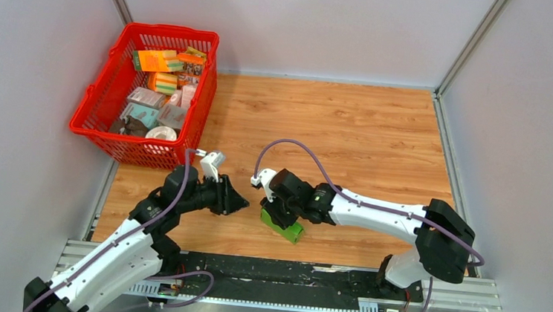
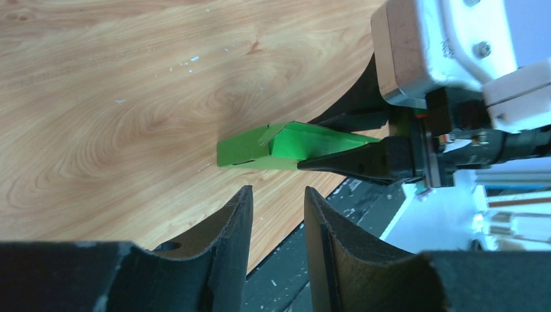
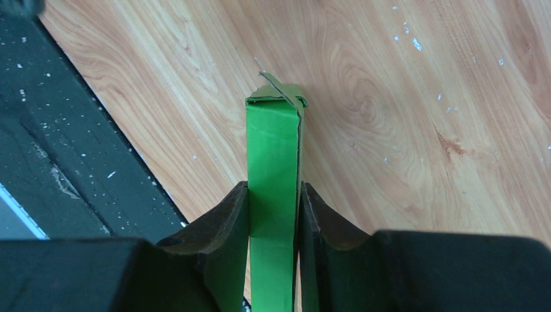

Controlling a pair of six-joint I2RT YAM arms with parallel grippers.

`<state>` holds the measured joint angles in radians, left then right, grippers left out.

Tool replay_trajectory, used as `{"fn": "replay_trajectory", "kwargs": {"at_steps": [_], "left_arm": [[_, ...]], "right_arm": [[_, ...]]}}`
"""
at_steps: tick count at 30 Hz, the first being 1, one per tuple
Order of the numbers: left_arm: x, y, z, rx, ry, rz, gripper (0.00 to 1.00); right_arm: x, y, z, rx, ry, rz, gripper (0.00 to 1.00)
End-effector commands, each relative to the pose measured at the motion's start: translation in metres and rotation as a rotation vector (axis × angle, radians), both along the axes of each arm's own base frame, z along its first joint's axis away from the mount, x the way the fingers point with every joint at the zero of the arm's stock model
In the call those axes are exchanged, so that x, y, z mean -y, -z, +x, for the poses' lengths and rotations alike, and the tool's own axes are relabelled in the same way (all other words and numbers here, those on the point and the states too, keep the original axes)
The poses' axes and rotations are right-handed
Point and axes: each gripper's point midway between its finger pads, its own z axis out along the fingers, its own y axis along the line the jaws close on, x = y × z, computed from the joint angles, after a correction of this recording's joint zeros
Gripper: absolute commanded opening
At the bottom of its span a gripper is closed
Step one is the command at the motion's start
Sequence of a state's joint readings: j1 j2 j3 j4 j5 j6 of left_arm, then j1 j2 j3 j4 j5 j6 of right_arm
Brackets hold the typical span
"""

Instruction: Fold the paper box

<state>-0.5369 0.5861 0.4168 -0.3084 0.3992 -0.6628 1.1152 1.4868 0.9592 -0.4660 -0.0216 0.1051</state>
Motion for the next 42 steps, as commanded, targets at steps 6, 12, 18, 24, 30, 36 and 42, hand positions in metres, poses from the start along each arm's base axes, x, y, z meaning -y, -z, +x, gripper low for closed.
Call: {"fn": "replay_trajectory", "kwargs": {"at_steps": [6, 12, 18, 24, 30, 36, 42], "left_arm": [[0.027, -0.003, 0.022, 0.216, 0.055, 0.088, 0.43], [0.038, -0.005, 0.032, 0.237, 0.093, 0.113, 0.47], [0.055, -0.001, 0.029, 0.230, 0.192, 0.107, 0.44], [0.060, 0.002, 0.034, 0.228, 0.204, 0.113, 0.42], [0.066, 0.005, 0.037, 0.224, 0.224, 0.119, 0.32], [0.070, 0.008, 0.033, 0.219, 0.241, 0.124, 0.24], [0.070, 0.014, 0.029, 0.218, 0.251, 0.166, 0.14]], "right_arm": [[-0.009, 0.003, 0.009, -0.012, -0.047, 0.026, 0.31], [-0.010, 0.002, 0.007, -0.024, -0.062, 0.050, 0.31], [-0.011, -0.002, 0.008, -0.026, -0.066, 0.076, 0.30], [-0.012, 0.000, 0.006, -0.037, -0.072, 0.078, 0.30], [-0.012, -0.001, 0.006, -0.035, -0.074, 0.083, 0.30], [-0.013, -0.002, 0.006, -0.037, -0.075, 0.087, 0.29], [-0.014, -0.001, 0.005, -0.042, -0.076, 0.088, 0.29]]}}
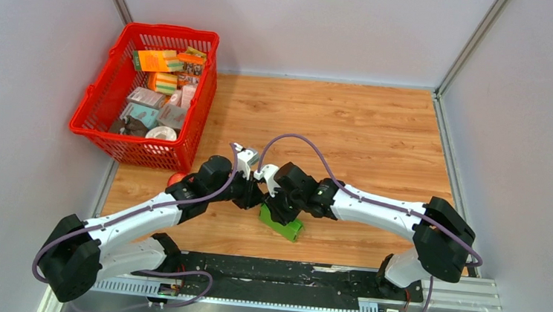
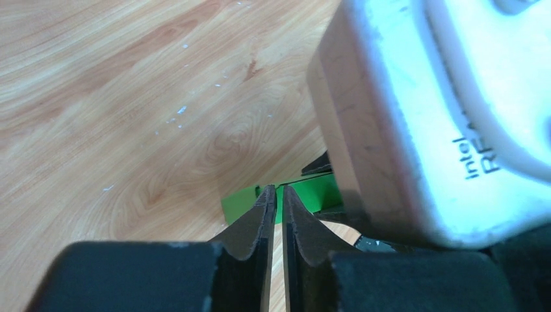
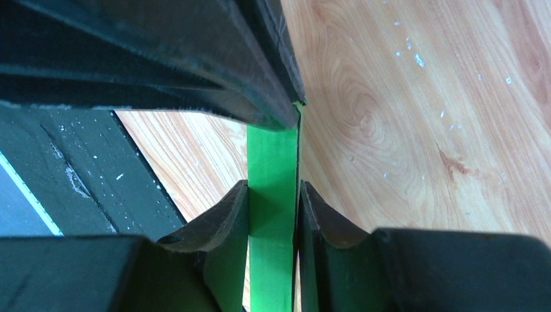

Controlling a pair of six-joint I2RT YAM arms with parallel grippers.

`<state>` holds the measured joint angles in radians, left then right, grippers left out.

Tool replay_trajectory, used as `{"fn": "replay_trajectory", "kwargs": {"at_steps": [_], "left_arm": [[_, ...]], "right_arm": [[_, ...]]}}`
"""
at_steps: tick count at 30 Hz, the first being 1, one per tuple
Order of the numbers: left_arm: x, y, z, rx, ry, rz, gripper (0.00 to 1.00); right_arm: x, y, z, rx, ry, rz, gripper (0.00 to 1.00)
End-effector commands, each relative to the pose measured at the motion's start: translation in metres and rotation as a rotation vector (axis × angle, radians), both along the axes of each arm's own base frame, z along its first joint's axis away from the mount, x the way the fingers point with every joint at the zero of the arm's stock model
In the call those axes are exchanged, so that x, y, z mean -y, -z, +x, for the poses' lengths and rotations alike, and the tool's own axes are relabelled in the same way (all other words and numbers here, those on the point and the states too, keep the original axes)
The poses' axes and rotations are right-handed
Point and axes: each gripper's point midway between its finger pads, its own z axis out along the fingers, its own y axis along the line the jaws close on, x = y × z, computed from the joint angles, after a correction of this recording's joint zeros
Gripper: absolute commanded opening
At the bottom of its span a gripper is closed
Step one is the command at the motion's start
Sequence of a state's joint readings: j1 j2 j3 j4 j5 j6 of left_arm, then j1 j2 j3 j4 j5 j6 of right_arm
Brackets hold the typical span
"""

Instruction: Fold the paper box

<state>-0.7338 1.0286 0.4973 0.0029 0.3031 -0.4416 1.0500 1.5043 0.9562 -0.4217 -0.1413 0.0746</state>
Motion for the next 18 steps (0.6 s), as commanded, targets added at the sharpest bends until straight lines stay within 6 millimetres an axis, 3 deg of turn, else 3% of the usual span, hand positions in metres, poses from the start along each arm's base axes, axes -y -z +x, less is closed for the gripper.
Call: {"fn": "replay_trajectory", "kwargs": {"at_steps": [1, 8, 16, 18], "left_arm": [[0.012, -0.014, 0.001, 0.059, 0.045, -0.001, 0.13], [0.011, -0.003, -0.003, 0.052, 0.053, 0.064, 0.18], [0.012, 0.002, -0.003, 0.081, 0.044, 0.116, 0.01], [0.012, 0.003, -0.003, 0.089, 0.039, 0.125, 0.00]], "right_arm": [[-0.009, -0.001, -0.002, 0.018, -0.044, 0.031, 0.29], [-0.009, -0.003, -0.002, 0.020, -0.043, 0.036, 0.28], [-0.011, -0.002, -0.002, 0.009, -0.041, 0.043, 0.28], [-0.012, -0.002, 0.000, 0.014, -0.034, 0.043, 0.28]]}}
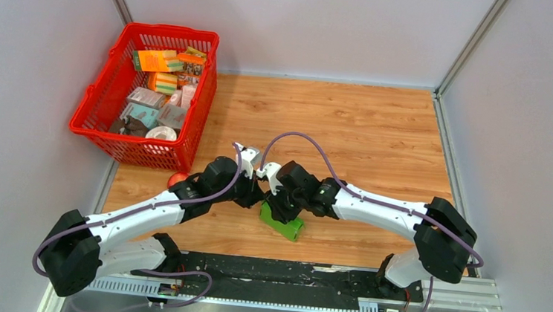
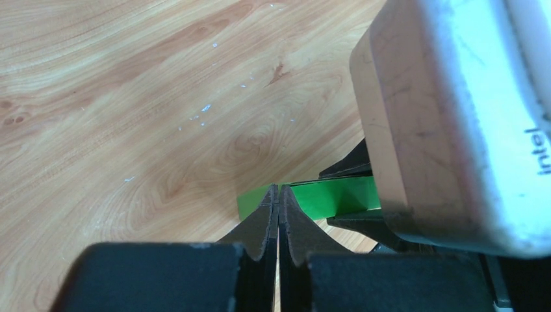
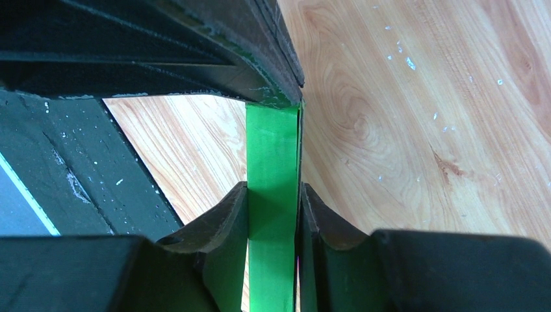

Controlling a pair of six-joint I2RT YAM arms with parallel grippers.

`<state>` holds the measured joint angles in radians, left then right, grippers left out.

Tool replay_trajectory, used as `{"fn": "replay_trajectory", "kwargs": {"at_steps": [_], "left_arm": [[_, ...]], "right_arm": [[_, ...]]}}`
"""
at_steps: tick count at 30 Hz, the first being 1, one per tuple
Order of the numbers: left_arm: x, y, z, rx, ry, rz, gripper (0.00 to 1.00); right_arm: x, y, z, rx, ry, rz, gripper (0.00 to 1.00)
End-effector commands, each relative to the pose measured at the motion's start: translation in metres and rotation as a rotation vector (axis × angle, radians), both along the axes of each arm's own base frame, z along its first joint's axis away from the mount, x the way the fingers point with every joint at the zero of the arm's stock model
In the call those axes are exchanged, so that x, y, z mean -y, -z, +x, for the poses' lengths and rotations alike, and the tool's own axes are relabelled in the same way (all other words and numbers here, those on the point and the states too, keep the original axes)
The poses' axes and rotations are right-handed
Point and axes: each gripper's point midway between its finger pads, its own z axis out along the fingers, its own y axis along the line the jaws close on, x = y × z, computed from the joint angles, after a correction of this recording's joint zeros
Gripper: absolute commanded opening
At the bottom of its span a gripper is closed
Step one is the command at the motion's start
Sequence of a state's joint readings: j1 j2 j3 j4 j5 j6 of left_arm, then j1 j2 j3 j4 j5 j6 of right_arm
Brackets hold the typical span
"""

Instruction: Fold the paper box

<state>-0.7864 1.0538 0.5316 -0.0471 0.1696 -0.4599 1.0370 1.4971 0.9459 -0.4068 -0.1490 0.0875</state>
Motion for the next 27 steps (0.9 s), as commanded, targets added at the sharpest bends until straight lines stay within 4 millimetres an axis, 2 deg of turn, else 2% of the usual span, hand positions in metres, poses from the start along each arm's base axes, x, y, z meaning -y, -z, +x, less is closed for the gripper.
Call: {"fn": "replay_trajectory", "kwargs": {"at_steps": [1, 10, 14, 23, 27], "left_arm": [[0.014, 0.000, -0.012, 0.079, 0.119, 0.060, 0.00], [0.015, 0.012, -0.020, 0.117, 0.077, 0.055, 0.00], [0.012, 0.020, -0.024, 0.105, 0.063, 0.055, 0.00], [0.014, 0.026, -0.030, 0.093, 0.066, 0.046, 0.00], [0.010, 0.031, -0.037, 0.077, 0.070, 0.059, 0.00]], "right_arm": [[-0.013, -0.001, -0.003, 0.020, -0.046, 0.027, 0.28], [-0.011, 0.000, 0.014, 0.080, 0.042, 0.014, 0.35], [-0.003, 0.003, 0.019, 0.110, 0.075, -0.010, 0.39], [-0.004, 0.007, 0.014, 0.117, 0.072, 0.005, 0.41], [0.000, 0.005, 0.020, 0.150, 0.102, -0.003, 0.41]]}}
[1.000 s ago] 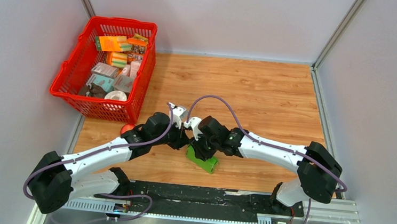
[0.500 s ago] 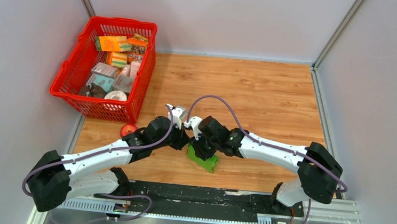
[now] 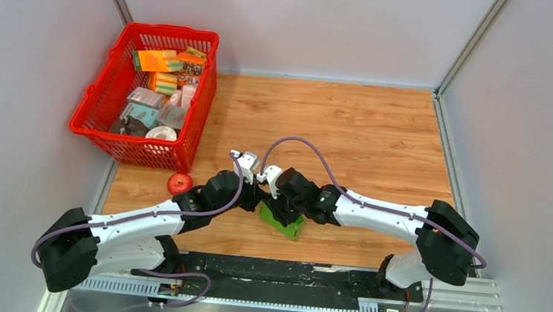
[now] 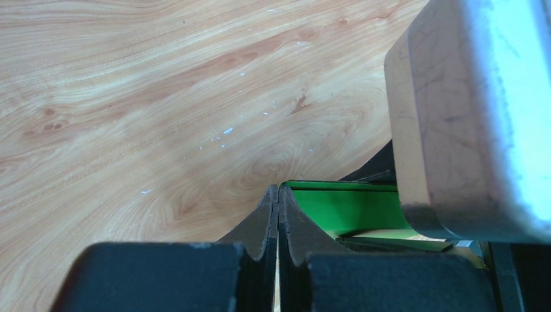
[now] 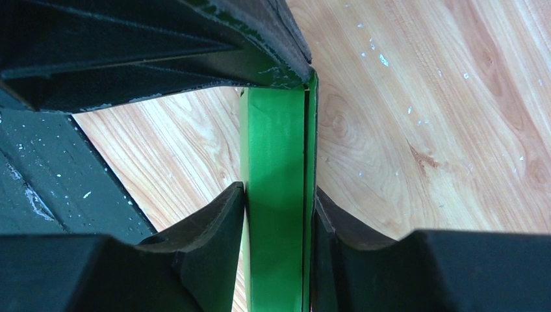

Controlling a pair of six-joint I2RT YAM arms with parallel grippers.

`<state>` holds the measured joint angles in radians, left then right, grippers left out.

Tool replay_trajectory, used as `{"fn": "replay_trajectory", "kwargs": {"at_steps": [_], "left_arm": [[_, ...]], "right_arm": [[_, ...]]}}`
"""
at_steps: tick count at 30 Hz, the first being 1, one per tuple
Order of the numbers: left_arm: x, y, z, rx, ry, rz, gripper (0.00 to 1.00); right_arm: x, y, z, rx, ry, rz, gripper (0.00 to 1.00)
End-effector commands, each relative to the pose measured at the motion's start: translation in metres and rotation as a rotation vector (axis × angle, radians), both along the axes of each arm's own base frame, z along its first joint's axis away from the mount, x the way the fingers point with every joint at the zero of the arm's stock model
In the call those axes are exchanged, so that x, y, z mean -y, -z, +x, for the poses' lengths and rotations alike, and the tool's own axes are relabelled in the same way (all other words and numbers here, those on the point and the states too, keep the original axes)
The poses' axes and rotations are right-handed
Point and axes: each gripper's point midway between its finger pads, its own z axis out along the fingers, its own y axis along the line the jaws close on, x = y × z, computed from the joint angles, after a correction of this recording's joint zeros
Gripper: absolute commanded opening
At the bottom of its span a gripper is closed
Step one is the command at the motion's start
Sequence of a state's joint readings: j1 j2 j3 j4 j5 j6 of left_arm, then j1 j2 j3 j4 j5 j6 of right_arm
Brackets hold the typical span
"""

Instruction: Fold the paper box

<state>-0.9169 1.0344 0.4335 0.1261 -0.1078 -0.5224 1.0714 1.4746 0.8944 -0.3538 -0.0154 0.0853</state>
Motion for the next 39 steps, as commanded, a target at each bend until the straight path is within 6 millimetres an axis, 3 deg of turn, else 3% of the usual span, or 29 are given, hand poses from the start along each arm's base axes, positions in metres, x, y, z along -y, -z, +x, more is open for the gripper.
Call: {"fn": "replay_trajectory", "kwargs": {"at_steps": [1, 5, 12, 20, 25, 39], "left_arm": [[0.007, 0.027, -0.046, -0.053, 0.209, 0.082, 0.00], [0.006, 0.026, -0.053, -0.069, 0.213, 0.066, 0.00], [0.015, 0.015, -0.060, -0.111, 0.220, -0.004, 0.00], [0.023, 0.012, -0.064, -0.186, 0.194, -0.062, 0.00], [0.024, 0.003, -0.064, -0.187, 0.185, -0.093, 0.00], [-0.012, 0.014, -0.054, -0.135, 0.100, 0.077, 0.00]], "right_arm": [[-0.006, -0.001, 0.011, 0.049, 0.055, 0.030, 0.42], [-0.006, -0.006, 0.012, 0.056, 0.064, 0.045, 0.48], [-0.006, -0.004, 0.011, 0.062, 0.071, 0.048, 0.48], [-0.008, 0.004, 0.014, 0.102, 0.086, 0.017, 0.36], [-0.008, 0.008, 0.015, 0.108, 0.087, 0.009, 0.34], [-0.008, 0.005, 0.013, 0.109, 0.088, 0.019, 0.35]]}}
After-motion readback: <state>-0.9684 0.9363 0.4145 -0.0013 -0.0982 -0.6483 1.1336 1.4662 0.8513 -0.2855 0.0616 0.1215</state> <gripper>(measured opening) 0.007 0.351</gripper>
